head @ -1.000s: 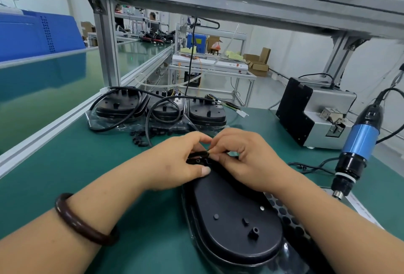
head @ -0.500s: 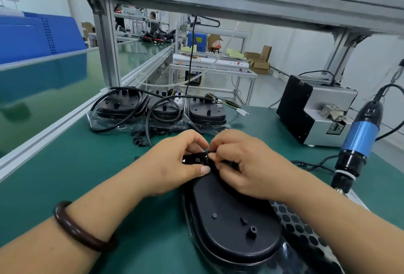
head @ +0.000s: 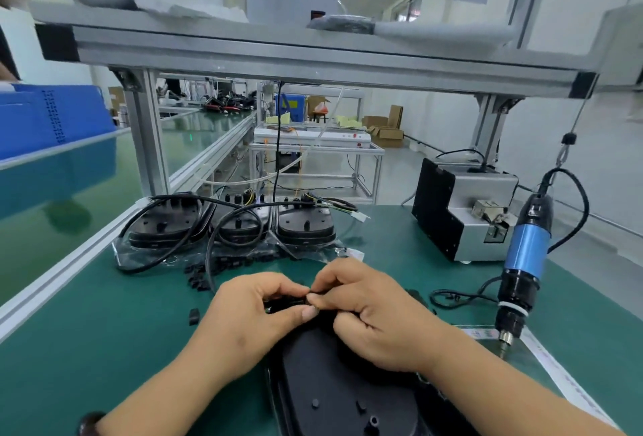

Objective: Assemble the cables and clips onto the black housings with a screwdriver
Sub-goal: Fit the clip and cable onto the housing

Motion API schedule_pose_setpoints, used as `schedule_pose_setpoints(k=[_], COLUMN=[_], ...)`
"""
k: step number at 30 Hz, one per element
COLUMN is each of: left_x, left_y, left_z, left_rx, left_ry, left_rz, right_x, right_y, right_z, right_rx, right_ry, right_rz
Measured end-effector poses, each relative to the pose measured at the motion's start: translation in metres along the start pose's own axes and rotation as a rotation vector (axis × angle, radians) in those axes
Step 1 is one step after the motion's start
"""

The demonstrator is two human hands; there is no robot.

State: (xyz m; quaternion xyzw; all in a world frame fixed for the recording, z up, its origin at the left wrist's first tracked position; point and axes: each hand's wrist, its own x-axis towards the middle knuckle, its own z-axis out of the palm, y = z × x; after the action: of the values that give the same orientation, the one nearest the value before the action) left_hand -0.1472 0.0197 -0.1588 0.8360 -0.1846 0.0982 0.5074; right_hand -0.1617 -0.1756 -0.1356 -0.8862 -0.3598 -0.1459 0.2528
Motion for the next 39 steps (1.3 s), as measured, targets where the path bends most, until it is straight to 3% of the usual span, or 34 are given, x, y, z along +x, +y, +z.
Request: schedule_pose_setpoints(k=[5,8,12,16,18,20,22,23,26,29,35,39], left_x=[0.001,0.002,0.004,0.005,0.005,0.005,0.005,0.006,0.006,0.006,0.005,0.004], left_y=[0.002,-0.001,-0.006,-0.008,-0.008,-0.007,-0.006,-0.006,-0.006,-0.006,-0.005,-0.002], left_z=[-0.002,0.0,0.003,0.003,0.003,0.003,0.003,0.003,0.004,0.003,0.003,0.002], left_rx=[-0.051,-0.161,-0.26,-0.27,-0.275,-0.285,-0.281,-0.277,-0.279,-0.276,-0.25,-0.222], left_ry=[-0.034,-0.069,-0.073,-0.094,-0.097,-0.097,-0.1,-0.102,-0.098,-0.095,-0.094,-0.088], left_rz=[0.002,-0.061,-0.13,-0.132,-0.124,-0.127,-0.122,-0.117,-0.121,-0.128,-0.142,-0.127], right_x=[-0.002,-0.004,-0.002,-0.017,-0.037,-0.06,-0.075,-0.078,-0.077,-0.072,-0.059,-0.034], right_y=[0.003,0.002,-0.002,0.017,0.041,0.068,0.084,0.088,0.09,0.092,0.085,0.042], right_z=[0.002,0.005,-0.014,-0.077,-0.103,-0.114,-0.115,-0.112,-0.101,-0.092,-0.087,-0.098], right_rx=[-0.022,0.118,0.262,0.174,0.191,0.301,0.494,0.62,0.937,1.014,0.953,1.175], right_ry=[0.006,0.099,0.433,0.902,1.19,1.359,1.285,1.208,1.005,0.916,1.103,1.202], right_rz=[-0.037,0.02,0.158,0.37,0.532,0.851,1.213,1.301,1.281,1.249,1.092,0.781])
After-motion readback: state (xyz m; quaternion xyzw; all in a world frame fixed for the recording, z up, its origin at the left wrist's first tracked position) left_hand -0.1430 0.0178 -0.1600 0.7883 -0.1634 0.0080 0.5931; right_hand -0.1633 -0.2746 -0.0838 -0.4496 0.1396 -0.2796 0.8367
